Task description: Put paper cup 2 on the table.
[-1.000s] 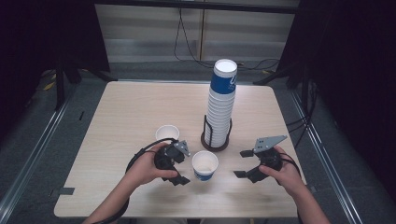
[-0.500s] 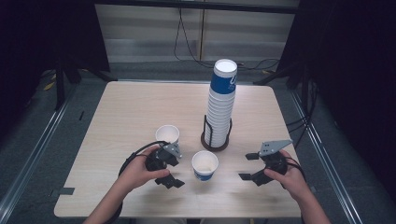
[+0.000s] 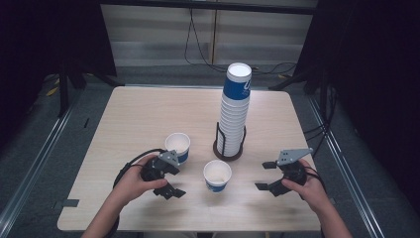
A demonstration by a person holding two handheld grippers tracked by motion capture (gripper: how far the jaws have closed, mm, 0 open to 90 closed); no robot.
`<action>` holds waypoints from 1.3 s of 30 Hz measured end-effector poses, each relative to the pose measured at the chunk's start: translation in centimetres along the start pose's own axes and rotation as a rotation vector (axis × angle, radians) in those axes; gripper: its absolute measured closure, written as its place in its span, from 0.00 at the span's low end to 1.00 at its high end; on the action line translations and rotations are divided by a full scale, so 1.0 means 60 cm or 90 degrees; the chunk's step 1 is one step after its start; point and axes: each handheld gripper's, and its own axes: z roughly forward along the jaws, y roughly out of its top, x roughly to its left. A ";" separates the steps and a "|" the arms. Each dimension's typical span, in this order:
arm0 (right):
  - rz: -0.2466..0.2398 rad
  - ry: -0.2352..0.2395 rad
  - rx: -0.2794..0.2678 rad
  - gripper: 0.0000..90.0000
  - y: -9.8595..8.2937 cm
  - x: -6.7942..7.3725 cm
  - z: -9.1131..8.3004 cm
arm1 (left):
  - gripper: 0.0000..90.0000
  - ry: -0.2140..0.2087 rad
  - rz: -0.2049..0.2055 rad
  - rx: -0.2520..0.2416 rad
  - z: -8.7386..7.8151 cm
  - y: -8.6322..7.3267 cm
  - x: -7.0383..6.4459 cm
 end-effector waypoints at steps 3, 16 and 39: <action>0.004 -0.003 -0.003 0.18 -0.001 -0.002 -0.001 | 0.19 0.005 -0.003 -0.006 -0.006 -0.010 0.004; 0.008 -0.011 -0.004 0.18 -0.009 -0.012 -0.001 | 0.19 0.028 -0.025 -0.038 -0.036 -0.049 0.032; 0.010 -0.035 0.012 0.18 -0.027 -0.027 0.004 | 0.19 0.075 -0.046 -0.070 -0.052 -0.110 0.079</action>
